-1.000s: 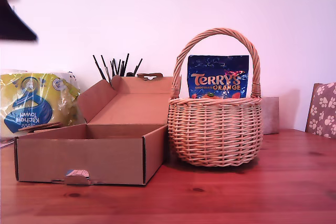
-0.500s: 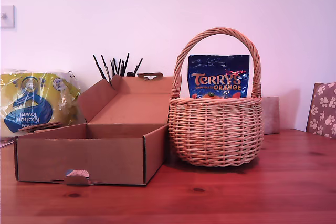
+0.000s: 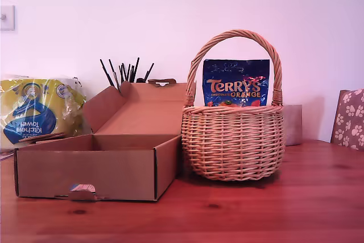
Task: Move the bags of Easter eggs from the cardboard box on the left into the woven basket on the right side.
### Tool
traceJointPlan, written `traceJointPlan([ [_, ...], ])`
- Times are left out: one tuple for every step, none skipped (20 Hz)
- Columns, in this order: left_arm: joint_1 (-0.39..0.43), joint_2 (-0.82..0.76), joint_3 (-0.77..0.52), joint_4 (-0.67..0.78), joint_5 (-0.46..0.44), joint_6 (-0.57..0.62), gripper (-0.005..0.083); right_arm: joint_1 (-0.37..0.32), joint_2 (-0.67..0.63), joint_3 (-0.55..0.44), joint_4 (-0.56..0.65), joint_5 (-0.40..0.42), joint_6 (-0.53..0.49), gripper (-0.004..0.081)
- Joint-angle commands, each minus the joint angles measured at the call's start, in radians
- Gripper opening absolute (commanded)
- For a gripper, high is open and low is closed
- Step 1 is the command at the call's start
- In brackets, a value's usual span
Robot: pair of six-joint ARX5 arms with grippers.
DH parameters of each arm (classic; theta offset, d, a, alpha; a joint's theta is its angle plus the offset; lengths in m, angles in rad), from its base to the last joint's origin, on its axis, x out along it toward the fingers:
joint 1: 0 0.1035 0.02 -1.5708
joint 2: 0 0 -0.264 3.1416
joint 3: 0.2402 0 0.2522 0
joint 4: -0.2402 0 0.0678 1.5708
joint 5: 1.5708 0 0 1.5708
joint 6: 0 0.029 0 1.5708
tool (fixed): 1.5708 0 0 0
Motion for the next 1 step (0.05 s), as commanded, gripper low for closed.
traceJointPlan([
  [-0.001, 0.003, -0.013, -0.013, 0.0, -0.005, -0.0019, 0.007, 0.0, 0.003, -0.037, 0.0, 0.001, -0.0012],
])
